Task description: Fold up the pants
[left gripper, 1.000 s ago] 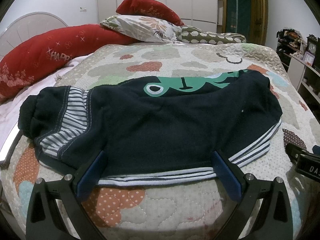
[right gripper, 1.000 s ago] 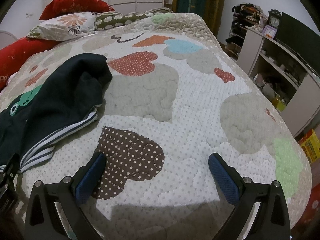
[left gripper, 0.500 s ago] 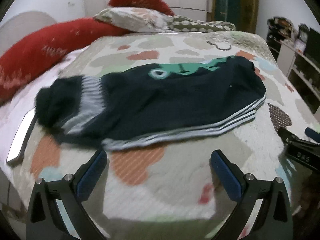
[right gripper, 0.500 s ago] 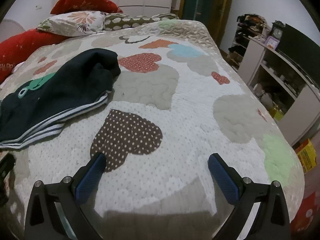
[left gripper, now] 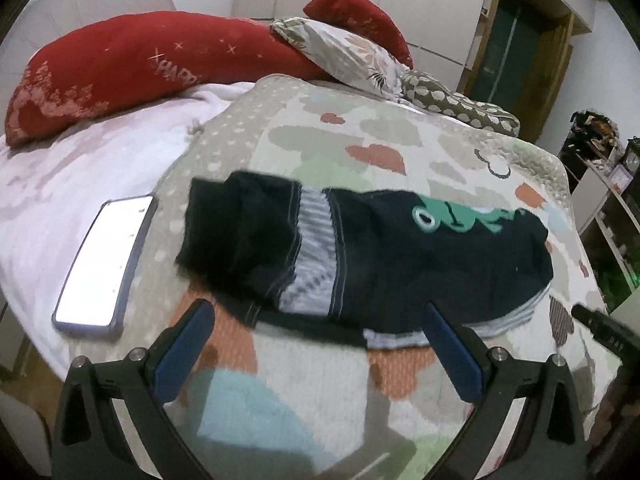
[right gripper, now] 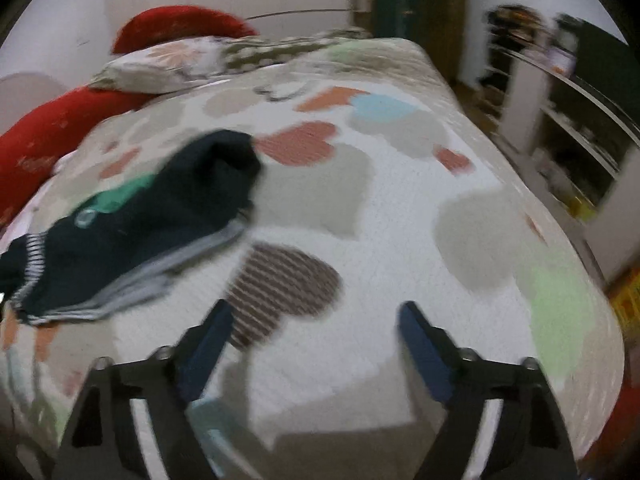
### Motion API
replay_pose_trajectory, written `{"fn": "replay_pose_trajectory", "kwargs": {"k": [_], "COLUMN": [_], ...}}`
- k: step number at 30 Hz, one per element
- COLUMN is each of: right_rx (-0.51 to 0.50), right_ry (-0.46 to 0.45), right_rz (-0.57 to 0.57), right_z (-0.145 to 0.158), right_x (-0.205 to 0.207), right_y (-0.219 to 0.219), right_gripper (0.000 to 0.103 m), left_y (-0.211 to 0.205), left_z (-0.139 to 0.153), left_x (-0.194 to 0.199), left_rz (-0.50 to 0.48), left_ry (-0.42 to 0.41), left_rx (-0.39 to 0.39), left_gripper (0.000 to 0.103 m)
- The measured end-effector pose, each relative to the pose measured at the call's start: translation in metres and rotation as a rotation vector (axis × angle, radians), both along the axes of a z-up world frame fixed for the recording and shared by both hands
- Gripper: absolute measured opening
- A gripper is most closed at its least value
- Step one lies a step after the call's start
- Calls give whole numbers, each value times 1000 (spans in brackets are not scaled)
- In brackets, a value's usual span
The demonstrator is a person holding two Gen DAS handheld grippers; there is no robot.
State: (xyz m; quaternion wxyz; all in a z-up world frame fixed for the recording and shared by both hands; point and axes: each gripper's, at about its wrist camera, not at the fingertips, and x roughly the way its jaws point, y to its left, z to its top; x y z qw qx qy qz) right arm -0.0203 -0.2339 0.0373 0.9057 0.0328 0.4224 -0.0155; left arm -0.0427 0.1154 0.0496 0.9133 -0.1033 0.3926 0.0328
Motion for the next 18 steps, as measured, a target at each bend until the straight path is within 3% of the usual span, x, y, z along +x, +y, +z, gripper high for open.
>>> {"fn": "replay_pose_trajectory", "kwargs": {"k": [4, 7, 10, 11, 12, 13, 14, 15, 16, 18], "right_rx": [-20, -108, -147, -144, -142, -137, -126, -93, -44, 0], "right_ry": [-32, -26, 10, 25, 44, 69, 91, 117, 133, 126], "right_rz": [91, 120, 122, 125, 125, 123, 127, 141, 157, 158], "right_z": [20, 19, 7, 2, -3, -9, -14, -20, -23, -20], "right_x": [28, 51, 73, 78, 83, 88, 92, 95, 96, 94], "right_y": [18, 34, 43, 44, 45, 45, 44, 43, 42, 41], "right_gripper": [76, 75, 72, 70, 69, 64, 51, 41, 22, 14], "left_y": [-6, -11, -13, -15, -18, -20, -22, -23, -24, -25], "left_z": [0, -7, -17, -22, -26, -31, -38, -41, -40, -34], "left_x": [25, 50, 66, 72, 76, 81, 86, 88, 86, 81], "left_rz": [-32, -38, -50, -59, -68, -80, -93, -97, -98, -111], "left_ry": [14, 51, 98, 120, 142, 172, 212, 219, 209, 189], "left_rx": [33, 70, 70, 72, 75, 75, 71, 70, 78, 86], "left_gripper": [103, 103, 91, 77, 55, 40, 12, 8, 7, 3]}}
